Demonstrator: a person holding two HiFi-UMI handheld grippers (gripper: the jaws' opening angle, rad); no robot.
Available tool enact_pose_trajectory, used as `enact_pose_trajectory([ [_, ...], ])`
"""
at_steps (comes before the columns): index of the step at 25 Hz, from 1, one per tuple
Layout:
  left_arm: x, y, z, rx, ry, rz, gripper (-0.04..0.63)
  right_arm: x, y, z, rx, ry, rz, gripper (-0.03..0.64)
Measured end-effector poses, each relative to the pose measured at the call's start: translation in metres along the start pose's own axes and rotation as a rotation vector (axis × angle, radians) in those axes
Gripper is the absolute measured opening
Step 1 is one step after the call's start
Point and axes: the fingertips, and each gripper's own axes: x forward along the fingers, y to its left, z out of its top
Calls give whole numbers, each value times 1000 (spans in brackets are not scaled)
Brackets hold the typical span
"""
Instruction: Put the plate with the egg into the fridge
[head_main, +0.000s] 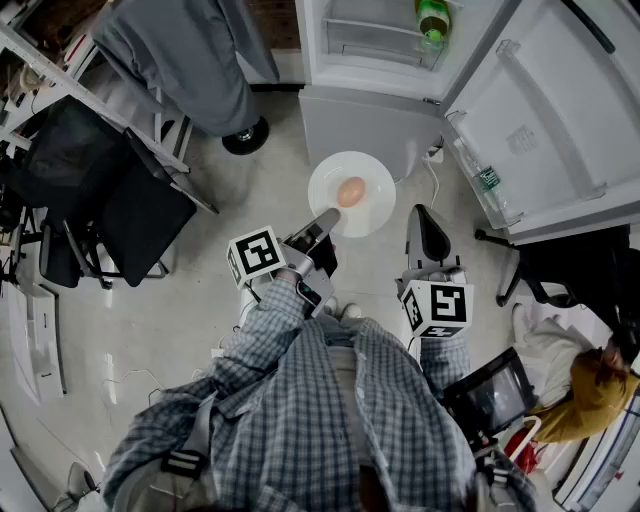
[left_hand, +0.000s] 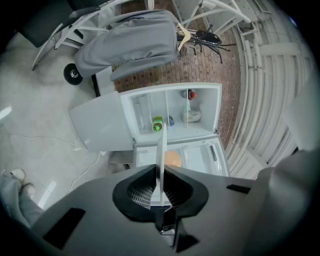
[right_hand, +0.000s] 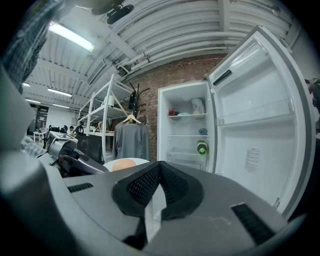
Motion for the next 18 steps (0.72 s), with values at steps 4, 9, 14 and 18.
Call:
enact_pose_trajectory([
  [4,1,2,0,-4,2,0,30,2,1,-2,-2,2,1,6],
  [9,1,3,1,-7,5,-2,30,3,0,-3,7,1,-3,6],
  [14,-2,2,5,-12,6,-7,30,4,6,-1,6,1,-8,6],
  [18,-5,1,9,-19,8,-22,30,6,10,1,3,1,-13,6],
])
